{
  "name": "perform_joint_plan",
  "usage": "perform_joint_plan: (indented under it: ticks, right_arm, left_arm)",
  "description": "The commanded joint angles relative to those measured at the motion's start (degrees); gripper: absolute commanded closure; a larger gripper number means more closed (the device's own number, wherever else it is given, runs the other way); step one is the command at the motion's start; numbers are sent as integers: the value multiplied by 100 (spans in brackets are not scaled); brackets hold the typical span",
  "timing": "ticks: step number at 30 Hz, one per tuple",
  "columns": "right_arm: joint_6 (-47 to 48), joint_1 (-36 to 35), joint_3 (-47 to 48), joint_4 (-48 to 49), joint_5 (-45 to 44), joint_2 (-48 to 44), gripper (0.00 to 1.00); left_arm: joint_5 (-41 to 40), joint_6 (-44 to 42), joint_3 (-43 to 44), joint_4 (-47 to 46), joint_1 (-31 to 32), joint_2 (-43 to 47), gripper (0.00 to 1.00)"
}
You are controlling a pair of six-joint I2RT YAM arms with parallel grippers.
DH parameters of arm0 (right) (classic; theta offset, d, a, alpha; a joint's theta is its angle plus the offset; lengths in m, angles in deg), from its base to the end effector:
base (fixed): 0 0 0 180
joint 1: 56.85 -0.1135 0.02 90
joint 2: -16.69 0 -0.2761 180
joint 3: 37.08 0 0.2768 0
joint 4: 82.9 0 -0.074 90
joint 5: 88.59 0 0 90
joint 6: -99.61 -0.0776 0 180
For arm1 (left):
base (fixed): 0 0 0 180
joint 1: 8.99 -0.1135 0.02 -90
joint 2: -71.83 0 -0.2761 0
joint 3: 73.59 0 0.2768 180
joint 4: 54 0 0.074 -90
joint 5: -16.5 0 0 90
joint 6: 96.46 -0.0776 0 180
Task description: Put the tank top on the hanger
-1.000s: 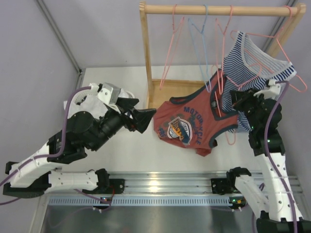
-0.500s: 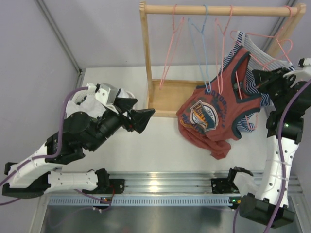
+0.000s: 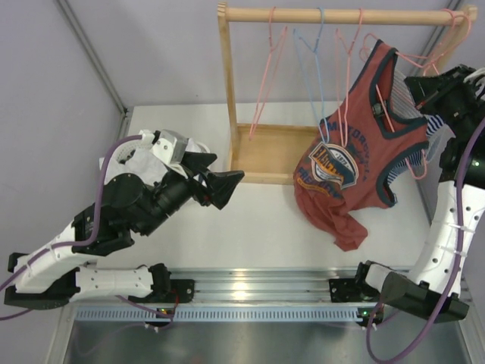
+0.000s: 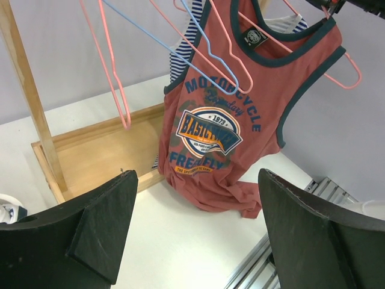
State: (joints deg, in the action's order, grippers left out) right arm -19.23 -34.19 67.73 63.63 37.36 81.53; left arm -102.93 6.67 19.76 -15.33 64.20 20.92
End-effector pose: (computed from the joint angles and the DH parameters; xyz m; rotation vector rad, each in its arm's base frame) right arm 0.2489 -0.0545 0.5567 0.1512 1.4950 0.5428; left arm 0.0919 -0.1723 0.5239 0.3894 1.5209 -0.8148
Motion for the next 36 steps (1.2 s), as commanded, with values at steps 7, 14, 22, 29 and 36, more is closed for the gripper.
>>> perform_joint_plan:
  ticks: [7,14,22,29,36]
  right_arm:
    - [449,90,1072,-427,194,635,100]
    - [642,29,1352,-383,-35,890,100]
    - [871,-323,2309,-778,-281,1557,100]
    - [1029,-586,2487,-867,-492,1892,100]
    - [1240,-798,2952,-1060,-562,2436,100]
  left_arm:
    - [43,-214,187,-181,20,-15,14]
    - [25,-267,187,-216,20,-50,14]
    - [-1,-275,169,-304,20,-94,14]
    - [-63,-319,169,-330,20,-138,13]
    - [-115,-328,204,-321,20,-199,13]
